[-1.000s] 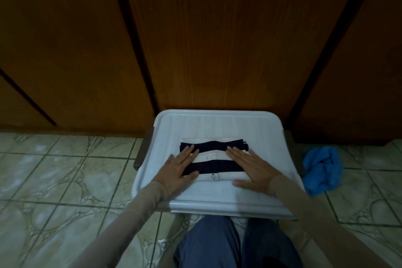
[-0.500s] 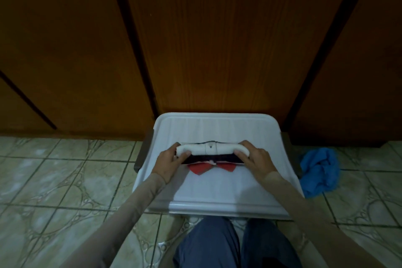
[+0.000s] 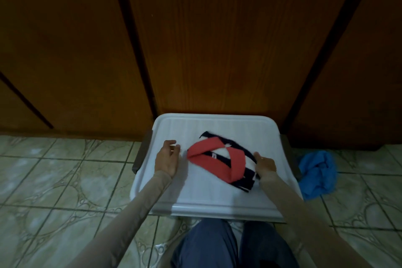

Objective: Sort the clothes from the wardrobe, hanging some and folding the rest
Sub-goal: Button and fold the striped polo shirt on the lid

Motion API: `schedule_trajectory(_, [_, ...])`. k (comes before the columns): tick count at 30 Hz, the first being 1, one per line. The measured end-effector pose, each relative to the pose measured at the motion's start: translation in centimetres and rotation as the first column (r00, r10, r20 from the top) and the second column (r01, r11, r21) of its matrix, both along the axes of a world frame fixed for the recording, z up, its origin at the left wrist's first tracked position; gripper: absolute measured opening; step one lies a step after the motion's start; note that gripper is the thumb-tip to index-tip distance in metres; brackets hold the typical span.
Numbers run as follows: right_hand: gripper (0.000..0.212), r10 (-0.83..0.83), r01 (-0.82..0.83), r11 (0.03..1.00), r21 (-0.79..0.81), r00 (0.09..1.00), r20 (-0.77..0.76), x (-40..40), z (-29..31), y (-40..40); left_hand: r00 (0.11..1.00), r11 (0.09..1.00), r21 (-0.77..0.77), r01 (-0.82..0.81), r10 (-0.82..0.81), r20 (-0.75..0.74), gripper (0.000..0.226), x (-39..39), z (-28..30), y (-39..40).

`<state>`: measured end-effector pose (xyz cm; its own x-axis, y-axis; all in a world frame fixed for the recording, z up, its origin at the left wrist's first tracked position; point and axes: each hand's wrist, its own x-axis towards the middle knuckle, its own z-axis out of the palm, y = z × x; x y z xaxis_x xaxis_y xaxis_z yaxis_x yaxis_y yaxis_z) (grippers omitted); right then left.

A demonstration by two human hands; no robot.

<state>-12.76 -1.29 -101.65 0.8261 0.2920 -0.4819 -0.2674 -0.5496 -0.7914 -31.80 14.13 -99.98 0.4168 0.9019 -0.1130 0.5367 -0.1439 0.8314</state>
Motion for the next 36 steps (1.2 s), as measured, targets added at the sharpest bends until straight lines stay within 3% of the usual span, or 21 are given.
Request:
schedule_trajectory(3, [0.038, -0.194, 0.234, 0.962, 0.139, 0.947, -0.255, 0.0, 0.5, 0.2, 1.000, 1.000, -0.013, -0.006, 0.006, -0.020, 0.031, -0.4, 0.1, 0.0])
schedule_trajectory(5, [0.032, -0.178, 0.286, 0.926, 0.245, 0.906, -0.384, -0.2, 0.8, 0.5, 1.000, 1.000, -0.016, -0.014, 0.014, -0.007, 0.028, -0.5, 0.2, 0.2])
schedule_trajectory(6, [0.029, -0.105, 0.225, 0.940, 0.255, 0.905, -0.411, -0.5, 1.0, 0.6, 1.000, 1.000, -0.016, -0.010, 0.010, -0.003, 0.027, -0.5, 0.2, 0.3])
schedule_trajectory(7, [0.025, 0.027, 0.069, 0.973, 0.220, 0.913, -0.406, -0.8, 1.3, 0.6, 1.000, 1.000, -0.019, -0.004, 0.004, -0.006, 0.025, -0.5, 0.2, 0.5])
schedule_trajectory(8, [0.022, 0.242, -0.207, 0.969, 0.131, 0.893, -0.380, -1.2, 1.8, 0.3, 1.000, 1.000, -0.021, 0.001, -0.001, -0.011, 0.024, -0.5, 0.3, 0.6])
schedule_trajectory(9, [0.019, 0.476, -0.502, 0.864, 0.031, 0.797, -0.372, -1.5, 2.4, -0.1, 1.000, 1.000, -0.021, 0.005, -0.005, -0.025, 0.024, -0.4, 0.3, 0.6])
schedule_trajectory(10, [0.016, 0.652, -0.718, 0.695, -0.024, 0.645, -0.399, -1.7, 3.0, -0.5, 0.999, 1.000, -0.019, 0.004, -0.005, -0.051, 0.025, -0.3, 0.3, 0.6])
schedule_trajectory(11, [0.015, 0.741, -0.832, 0.553, -0.048, 0.517, -0.427, -1.7, 3.4, -0.5, 0.996, 1.000, -0.004, 0.002, -0.002, -0.088, 0.026, -0.2, 0.4, 0.5])
schedule_trajectory(12, [0.016, 0.769, -0.869, 0.490, -0.068, 0.468, -0.436, -1.6, 3.8, -0.5, 0.991, 1.000, 0.031, -0.004, 0.008, -0.133, 0.027, -0.1, 0.5, 0.4])
schedule_trajectory(13, [0.016, 0.772, -0.862, 0.493, -0.116, 0.495, -0.398, -1.4, 4.1, -0.2, 0.983, 0.996, 0.089, -0.010, 0.026, -0.183, 0.029, -0.1, 0.4, 0.4])
schedule_trajectory(15, [0.015, 0.702, -0.746, 0.643, -0.174, 0.665, -0.254, -0.6, 4.2, 0.8, 0.956, 0.982, 0.187, -0.033, 0.086, -0.280, 0.035, -0.2, 0.7, 0.1])
schedule_trajectory(17, [0.018, 0.542, -0.551, 0.823, -0.138, 0.834, -0.099, -0.1, 4.0, 2.0, 0.934, 0.978, 0.166, -0.125, 0.172, -0.313, 0.043, -0.2, 1.2, -0.8])
schedule_trajectory(18, [0.023, 0.489, -0.487, 0.863, -0.137, 0.872, -0.017, 0.2, 4.0, 2.5, 0.931, 0.977, 0.108, -0.182, 0.207, -0.301, 0.046, 0.0, 1.4, -1.5])
schedule_trajectory(21, [0.039, 0.505, -0.482, 0.862, -0.155, 0.841, 0.196, 0.2, 3.9, 4.1, 0.953, 0.965, -0.098, -0.243, 0.218, -0.211, 0.046, 1.1, 1.5, -3.7])
schedule_trajectory(24, [0.046, 0.567, -0.543, 0.823, -0.165, 0.799, 0.201, -0.4, 3.6, 5.3, 0.969, 0.947, -0.210, -0.241, 0.224, -0.104, 0.044, 2.2, 1.0, -4.7])
schedule_trajectory(29, [0.051, 0.552, -0.310, 0.770, -0.558, 0.762, 0.339, -0.4, 2.7, 4.8, 0.971, 0.961, -0.155, -0.228, 0.235, 0.032, 0.049, 2.7, 1.1, -3.3])
schedule_trajectory(31, [0.051, 0.516, -0.274, 0.781, -0.561, 0.788, 0.334, -0.6, 2.0, 4.0, 0.974, 0.965, -0.128, -0.228, 0.227, -0.020, 0.049, 2.4, 1.1, -2.3])
schedule_trajectory(34, [0.052, 0.408, -0.273, 0.853, -0.446, 0.880, 0.242, -1.1, 1.2, 3.5, 0.952, 0.987, -0.001, -0.161, 0.155, -0.262, 0.045, 2.4, 0.5, -1.2])
schedule_trajectory(36, [0.053, 0.369, -0.278, 0.879, -0.387, 0.911, 0.184, -1.5, 0.8, 3.8, 0.936, 0.989, 0.072, -0.129, 0.146, -0.322, 0.045, 2.7, 0.4, -0.7])
